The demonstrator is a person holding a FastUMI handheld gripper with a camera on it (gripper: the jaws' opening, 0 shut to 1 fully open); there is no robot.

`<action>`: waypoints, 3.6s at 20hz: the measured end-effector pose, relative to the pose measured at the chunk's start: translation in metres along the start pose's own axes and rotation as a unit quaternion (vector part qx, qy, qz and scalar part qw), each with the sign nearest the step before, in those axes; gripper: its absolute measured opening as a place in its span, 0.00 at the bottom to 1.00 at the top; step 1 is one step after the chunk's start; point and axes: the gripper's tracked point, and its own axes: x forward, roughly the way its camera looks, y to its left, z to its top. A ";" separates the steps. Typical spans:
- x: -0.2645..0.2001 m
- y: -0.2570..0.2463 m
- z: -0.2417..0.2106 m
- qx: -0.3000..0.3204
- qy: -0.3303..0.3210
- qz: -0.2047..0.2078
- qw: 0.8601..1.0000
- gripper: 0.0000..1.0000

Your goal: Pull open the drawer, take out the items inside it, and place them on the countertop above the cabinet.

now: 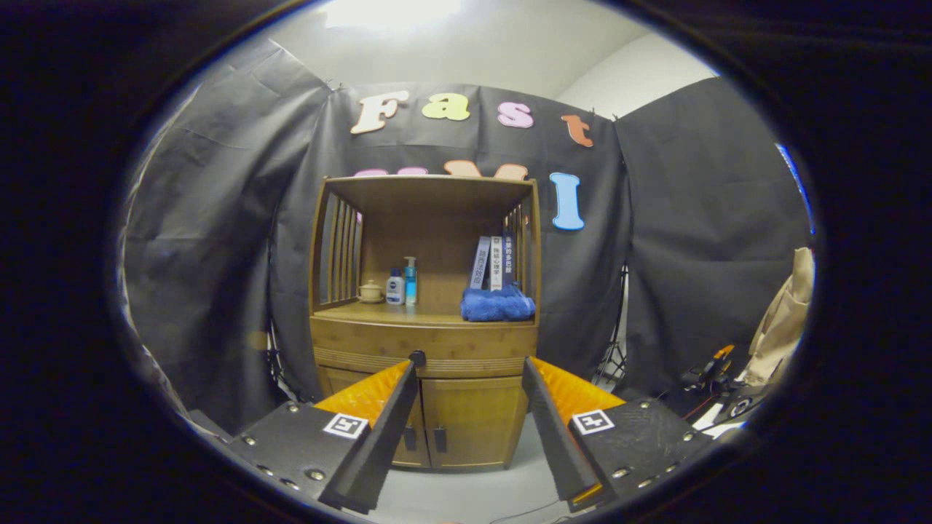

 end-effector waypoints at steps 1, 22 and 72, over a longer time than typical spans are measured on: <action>0.016 0.004 -0.002 -0.001 0.005 0.002 1.000 0.85; 0.292 0.110 -0.145 0.011 0.129 0.036 0.991 0.75; 0.112 0.103 -0.088 0.060 0.194 -0.005 0.979 0.52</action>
